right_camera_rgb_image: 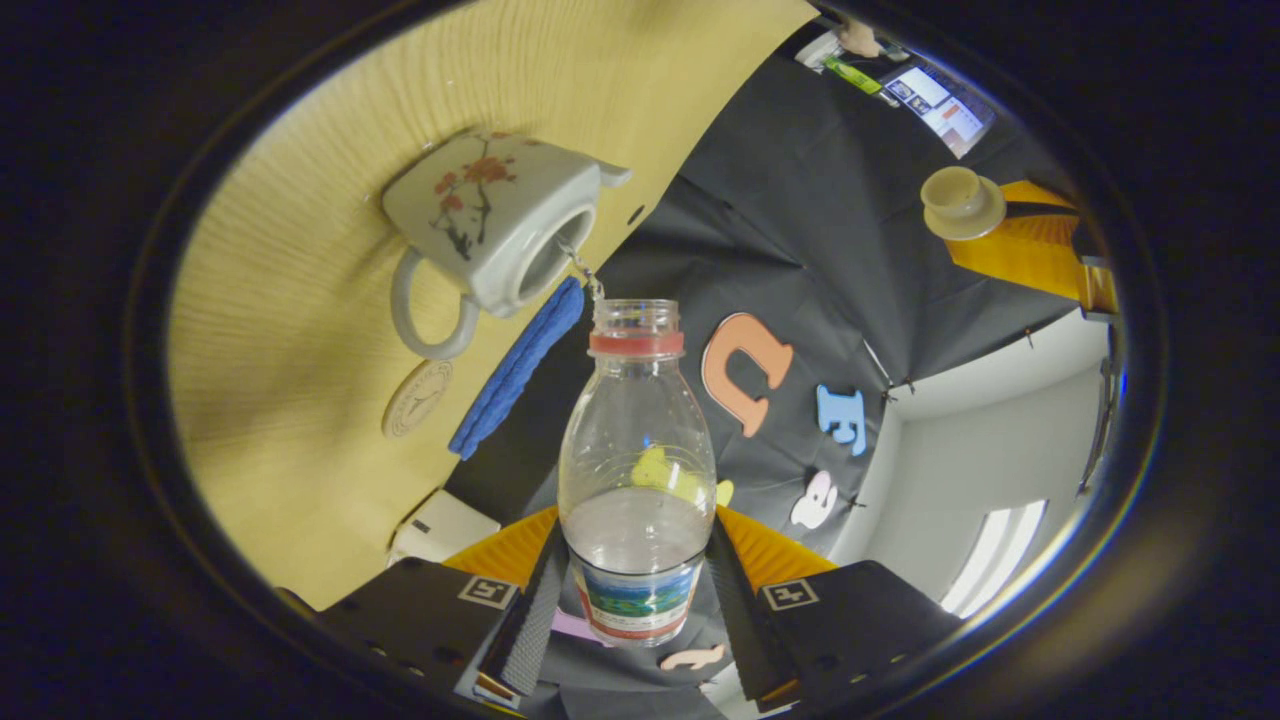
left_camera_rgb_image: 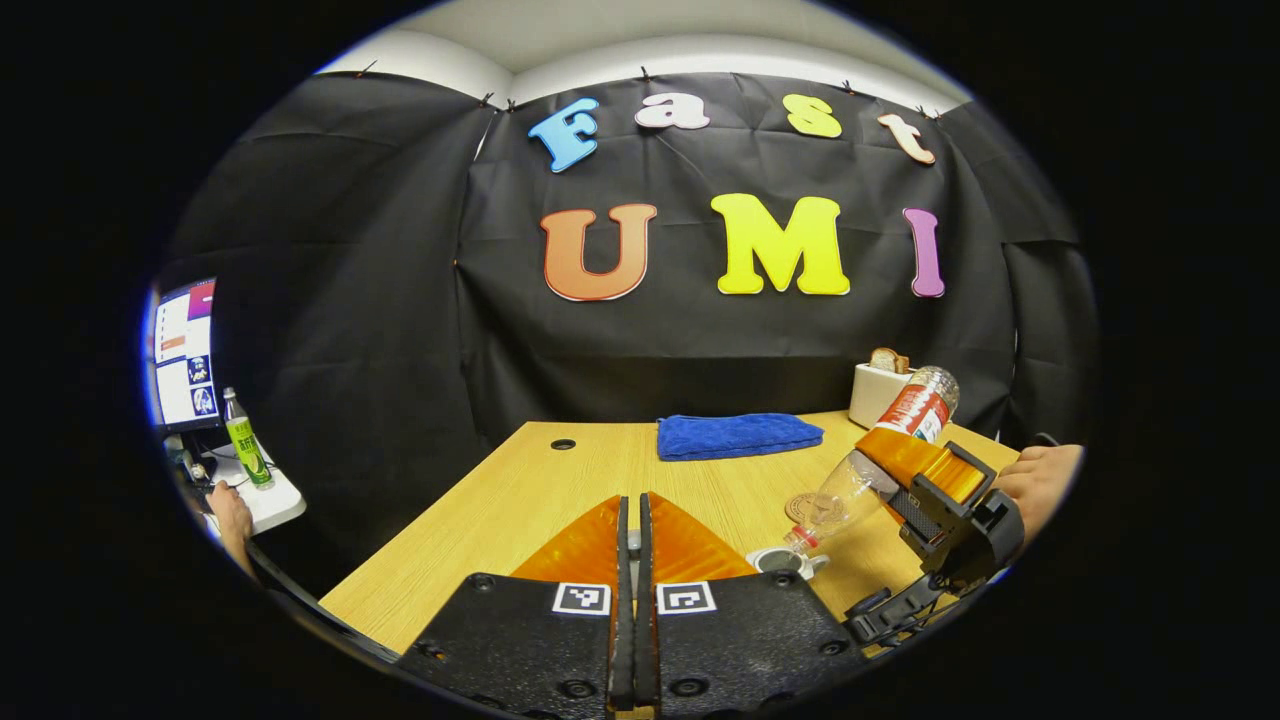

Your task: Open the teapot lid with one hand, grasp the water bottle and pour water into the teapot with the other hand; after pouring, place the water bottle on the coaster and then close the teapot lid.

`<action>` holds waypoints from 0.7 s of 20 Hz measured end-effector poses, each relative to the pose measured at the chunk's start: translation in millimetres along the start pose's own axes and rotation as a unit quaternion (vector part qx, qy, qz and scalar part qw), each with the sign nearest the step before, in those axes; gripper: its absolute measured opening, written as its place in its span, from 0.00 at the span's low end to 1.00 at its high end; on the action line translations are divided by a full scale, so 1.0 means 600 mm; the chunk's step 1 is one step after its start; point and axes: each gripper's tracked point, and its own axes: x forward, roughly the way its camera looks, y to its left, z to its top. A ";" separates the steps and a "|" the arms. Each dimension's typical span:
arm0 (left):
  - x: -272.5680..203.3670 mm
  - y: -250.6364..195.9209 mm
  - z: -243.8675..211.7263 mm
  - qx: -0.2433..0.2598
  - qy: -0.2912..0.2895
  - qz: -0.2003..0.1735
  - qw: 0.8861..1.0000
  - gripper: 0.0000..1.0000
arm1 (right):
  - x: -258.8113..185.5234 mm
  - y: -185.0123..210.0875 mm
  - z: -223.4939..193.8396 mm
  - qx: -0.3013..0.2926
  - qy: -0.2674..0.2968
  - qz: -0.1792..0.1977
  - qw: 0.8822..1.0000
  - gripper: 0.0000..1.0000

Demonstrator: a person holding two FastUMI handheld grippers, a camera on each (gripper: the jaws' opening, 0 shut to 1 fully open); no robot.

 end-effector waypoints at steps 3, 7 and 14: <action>-0.003 -0.003 0.004 0.001 -0.003 -0.002 1.000 0.03 | 0.002 -0.009 -0.004 -0.010 0.003 -0.011 1.000 0.74; -0.003 -0.004 0.006 -0.001 -0.005 -0.003 1.000 0.03 | 0.005 -0.019 -0.010 -0.022 0.005 -0.024 0.999 0.74; -0.003 -0.010 0.004 -0.002 -0.003 -0.009 1.000 0.03 | 0.000 -0.025 -0.009 -0.026 -0.002 -0.029 0.999 0.75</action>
